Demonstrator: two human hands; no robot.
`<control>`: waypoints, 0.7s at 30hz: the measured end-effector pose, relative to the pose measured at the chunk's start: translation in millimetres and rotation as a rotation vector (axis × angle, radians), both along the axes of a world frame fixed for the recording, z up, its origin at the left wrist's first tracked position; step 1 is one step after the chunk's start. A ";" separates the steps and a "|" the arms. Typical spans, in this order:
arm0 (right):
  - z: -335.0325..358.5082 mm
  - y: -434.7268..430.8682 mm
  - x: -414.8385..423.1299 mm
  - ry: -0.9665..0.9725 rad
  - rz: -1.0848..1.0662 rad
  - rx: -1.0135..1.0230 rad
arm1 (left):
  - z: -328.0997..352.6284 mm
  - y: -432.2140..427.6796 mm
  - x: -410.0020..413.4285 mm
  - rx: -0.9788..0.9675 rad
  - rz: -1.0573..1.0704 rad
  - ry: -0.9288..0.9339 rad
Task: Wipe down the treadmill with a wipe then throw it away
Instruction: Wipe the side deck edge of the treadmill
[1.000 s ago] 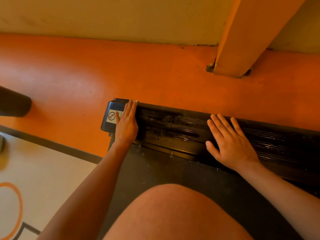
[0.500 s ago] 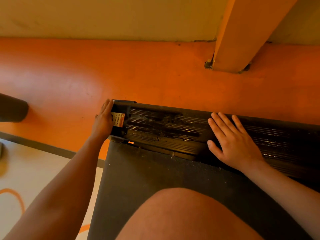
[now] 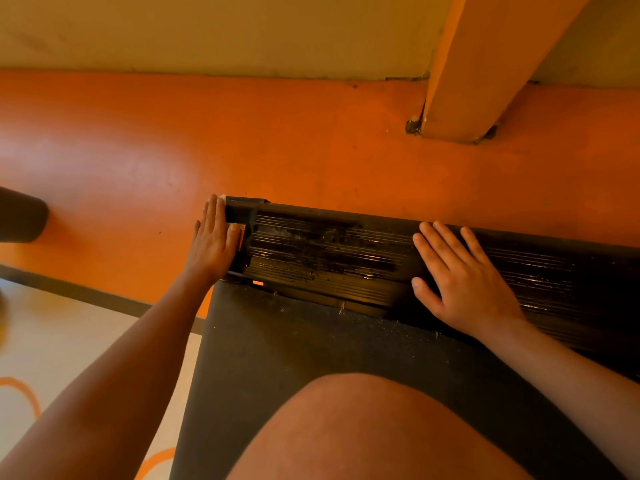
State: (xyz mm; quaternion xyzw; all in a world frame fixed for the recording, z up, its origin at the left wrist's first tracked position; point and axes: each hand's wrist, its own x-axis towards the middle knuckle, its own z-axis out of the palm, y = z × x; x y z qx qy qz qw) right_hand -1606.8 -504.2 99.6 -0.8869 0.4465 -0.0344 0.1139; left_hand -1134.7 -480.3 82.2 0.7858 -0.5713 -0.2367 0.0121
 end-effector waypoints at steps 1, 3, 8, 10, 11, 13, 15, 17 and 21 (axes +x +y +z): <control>0.0 -0.1 -0.8 -0.003 -0.001 0.000 | 0.5 1.4 -4.4 -0.011 -0.014 0.000; 0.6 -0.6 0.4 -0.013 0.000 0.005 | 2.3 15.2 -8.7 -0.019 -0.042 -0.015; 1.1 -0.2 -0.7 0.002 -0.001 0.016 | 0.5 24.1 1.5 0.018 -0.022 0.006; 0.5 0.3 -0.5 0.001 -0.002 0.013 | -1.5 3.5 7.1 0.006 0.053 0.035; 0.1 0.4 -0.2 -0.003 -0.002 0.012 | -1.9 -5.5 8.7 0.001 0.079 0.046; -0.5 -0.8 -0.5 -0.013 0.001 0.011 | -0.9 -10.3 5.9 -0.018 0.087 0.045; -0.1 -1.5 -0.3 -0.012 -0.001 0.014 | 2.0 3.8 0.5 -0.029 0.067 0.038; -0.1 -0.7 -0.5 -0.005 -0.003 0.017 | 2.2 24.0 -4.2 -0.019 0.037 0.024; -0.4 0.5 -0.1 -0.010 0.000 0.011 | -0.5 16.6 1.2 0.014 -0.006 0.018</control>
